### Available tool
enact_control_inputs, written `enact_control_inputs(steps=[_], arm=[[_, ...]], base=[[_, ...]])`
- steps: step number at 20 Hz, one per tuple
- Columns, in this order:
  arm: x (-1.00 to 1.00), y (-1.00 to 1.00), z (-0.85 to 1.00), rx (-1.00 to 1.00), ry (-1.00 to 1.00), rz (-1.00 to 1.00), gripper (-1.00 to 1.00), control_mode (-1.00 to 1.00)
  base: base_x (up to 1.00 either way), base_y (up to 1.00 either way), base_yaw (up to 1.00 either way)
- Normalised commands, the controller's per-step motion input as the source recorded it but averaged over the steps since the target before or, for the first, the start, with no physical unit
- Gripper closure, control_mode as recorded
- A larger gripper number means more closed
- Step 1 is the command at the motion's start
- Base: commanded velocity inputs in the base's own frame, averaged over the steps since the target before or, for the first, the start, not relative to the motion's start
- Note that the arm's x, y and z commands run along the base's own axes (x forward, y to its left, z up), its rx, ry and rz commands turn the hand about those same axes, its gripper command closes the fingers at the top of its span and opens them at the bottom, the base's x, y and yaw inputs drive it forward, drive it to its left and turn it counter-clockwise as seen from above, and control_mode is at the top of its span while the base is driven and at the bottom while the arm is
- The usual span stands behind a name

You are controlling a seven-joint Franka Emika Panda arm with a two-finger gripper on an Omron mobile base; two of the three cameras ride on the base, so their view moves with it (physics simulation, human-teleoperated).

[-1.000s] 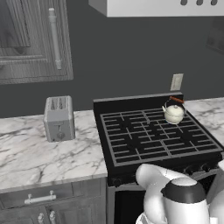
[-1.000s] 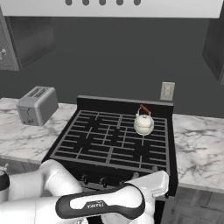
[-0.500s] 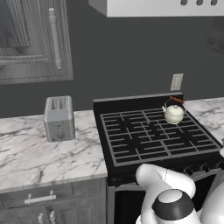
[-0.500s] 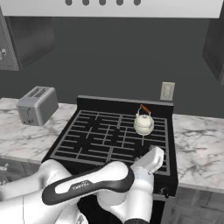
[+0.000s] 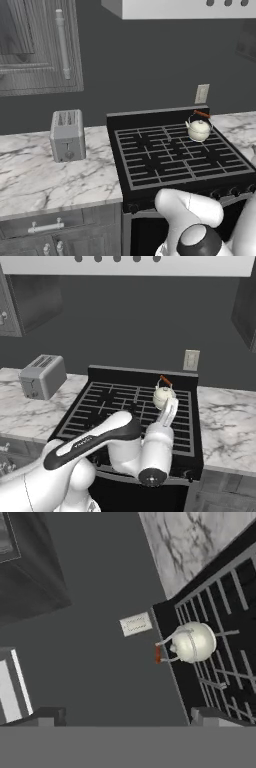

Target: The kettle is done boiling. Turn off the stove, then wait for 300 timesteps before moving the kettle to the dining table.

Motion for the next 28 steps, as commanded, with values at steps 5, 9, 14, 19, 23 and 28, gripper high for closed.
enact_control_inputs(steps=[5,9,14,19,23,28], arm=[[0.34,0.02,0.26,-0.27,0.18,0.02,-1.0,-1.0],[0.36,0.01,0.2,-0.27,0.21,0.05,-1.0,-1.0],[0.37,0.05,0.14,-0.27,0.23,0.06,-1.0,-1.0],[0.34,0.06,0.16,-0.26,0.23,0.08,-1.0,-1.0],[0.25,0.12,0.17,-0.23,0.2,0.15,-1.0,-1.0],[0.18,0.17,0.07,-0.2,0.17,0.22,-1.0,-1.0]], base=[[0.0,0.0,0.0],[0.0,0.0,0.0],[0.0,0.0,0.0],[0.0,0.0,0.0],[0.0,0.0,0.0],[0.0,0.0,0.0]])
